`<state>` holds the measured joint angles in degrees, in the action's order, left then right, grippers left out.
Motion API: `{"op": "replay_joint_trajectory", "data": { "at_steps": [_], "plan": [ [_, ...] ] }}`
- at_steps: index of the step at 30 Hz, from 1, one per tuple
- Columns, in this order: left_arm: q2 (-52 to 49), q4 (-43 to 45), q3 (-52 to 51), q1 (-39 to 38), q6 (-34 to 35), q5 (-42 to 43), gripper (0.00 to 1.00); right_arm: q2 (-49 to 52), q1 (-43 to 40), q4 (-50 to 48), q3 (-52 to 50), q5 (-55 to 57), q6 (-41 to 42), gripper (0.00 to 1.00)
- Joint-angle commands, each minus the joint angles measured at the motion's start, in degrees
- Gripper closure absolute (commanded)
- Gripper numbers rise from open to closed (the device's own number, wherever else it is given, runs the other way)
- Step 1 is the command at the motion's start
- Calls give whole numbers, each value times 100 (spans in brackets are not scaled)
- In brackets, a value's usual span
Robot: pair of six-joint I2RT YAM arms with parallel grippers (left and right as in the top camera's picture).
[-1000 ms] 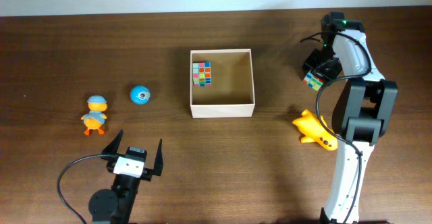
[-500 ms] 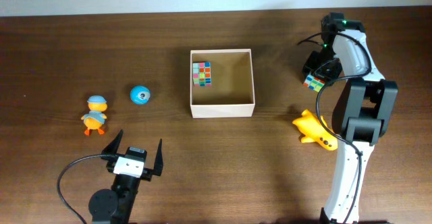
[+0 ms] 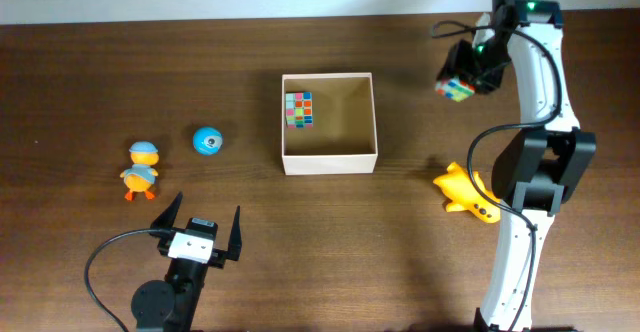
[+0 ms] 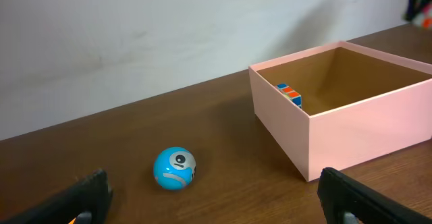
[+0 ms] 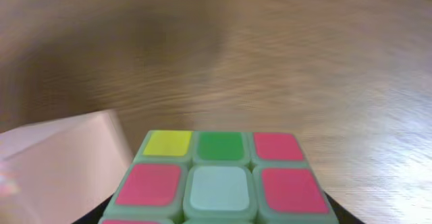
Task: Pack container
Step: 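Lift the second cube and carry it over the box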
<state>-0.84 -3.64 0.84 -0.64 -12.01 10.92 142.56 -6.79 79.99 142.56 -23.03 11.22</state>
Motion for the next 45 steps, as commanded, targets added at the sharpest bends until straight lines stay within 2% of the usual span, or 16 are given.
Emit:
{"op": "replay_joint_trajectory", "data": {
  "at_steps": [1,7,17,22,35,40,45],
  "plan": [
    [55,-4,-35,33,-72,-17,1,-293,-4,68,525,-1797,-629,44],
    [55,-4,-35,33,-72,-17,1,-295,101,15,887,-4098,-807,44],
    [55,-4,-35,33,-72,-17,1,-295,981,15,885,-4133,-997,43],
    [55,-4,-35,33,-72,-17,1,-293,1606,68,885,-2975,-990,44],
    [55,-4,-35,33,-72,-17,1,-225,3386,74,846,2352,98,43],
    [55,-4,-35,33,-72,-17,1,-160,3652,-162,601,3324,708,44],
    [55,-4,-35,35,-72,-17,1,-63,3665,-494,155,3445,1224,44]
  ]
}}
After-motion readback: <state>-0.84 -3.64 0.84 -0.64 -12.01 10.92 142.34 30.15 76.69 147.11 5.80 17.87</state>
